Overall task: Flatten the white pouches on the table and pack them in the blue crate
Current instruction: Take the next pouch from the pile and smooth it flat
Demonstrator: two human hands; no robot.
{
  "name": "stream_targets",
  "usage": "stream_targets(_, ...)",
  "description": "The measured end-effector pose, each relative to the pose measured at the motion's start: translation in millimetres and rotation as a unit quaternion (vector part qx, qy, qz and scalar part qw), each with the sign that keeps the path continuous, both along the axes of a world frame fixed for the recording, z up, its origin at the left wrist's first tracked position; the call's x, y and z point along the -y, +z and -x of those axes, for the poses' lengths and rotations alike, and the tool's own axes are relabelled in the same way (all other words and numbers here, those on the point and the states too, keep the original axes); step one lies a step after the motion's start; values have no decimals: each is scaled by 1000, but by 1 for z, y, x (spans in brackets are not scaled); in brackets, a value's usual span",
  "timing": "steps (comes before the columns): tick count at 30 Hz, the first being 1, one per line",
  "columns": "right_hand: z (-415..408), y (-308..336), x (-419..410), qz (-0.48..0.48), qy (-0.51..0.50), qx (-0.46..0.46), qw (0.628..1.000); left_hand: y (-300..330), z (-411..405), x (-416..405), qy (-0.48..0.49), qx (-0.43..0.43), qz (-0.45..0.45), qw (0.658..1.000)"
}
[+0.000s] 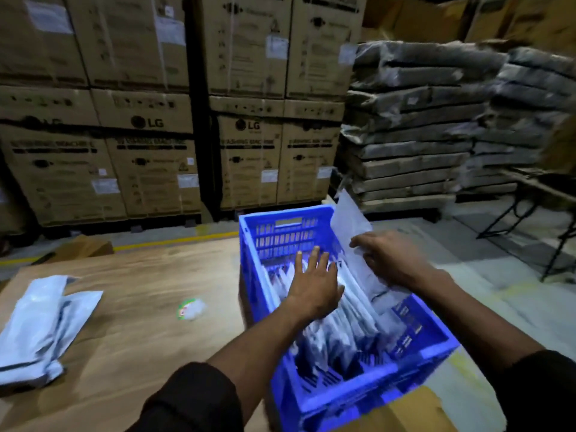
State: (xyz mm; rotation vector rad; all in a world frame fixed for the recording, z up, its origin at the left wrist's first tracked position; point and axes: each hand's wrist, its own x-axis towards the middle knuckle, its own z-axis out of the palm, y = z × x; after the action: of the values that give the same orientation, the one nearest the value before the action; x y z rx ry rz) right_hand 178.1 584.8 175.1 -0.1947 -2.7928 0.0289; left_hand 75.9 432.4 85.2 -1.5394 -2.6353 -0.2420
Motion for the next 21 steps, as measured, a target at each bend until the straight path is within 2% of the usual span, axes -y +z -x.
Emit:
stream_targets(5, -25, -21, -30, -38, -17, 61, 997, -41, -27, -40, -25, 79, 85, 993)
stream_targets(10, -38, -32, -38, -57, -27, 111, 992, -70, -32, -48, -20, 79, 140, 987)
stream_targets(16, -41, -40, -39, -70, -60, 104, 990, -76, -32, -50, -20, 67, 109, 992)
stream_targets(21, -42, -42, -40, -76, -65, 118, 988, -74, -44, -85, -68, 60, 77, 993)
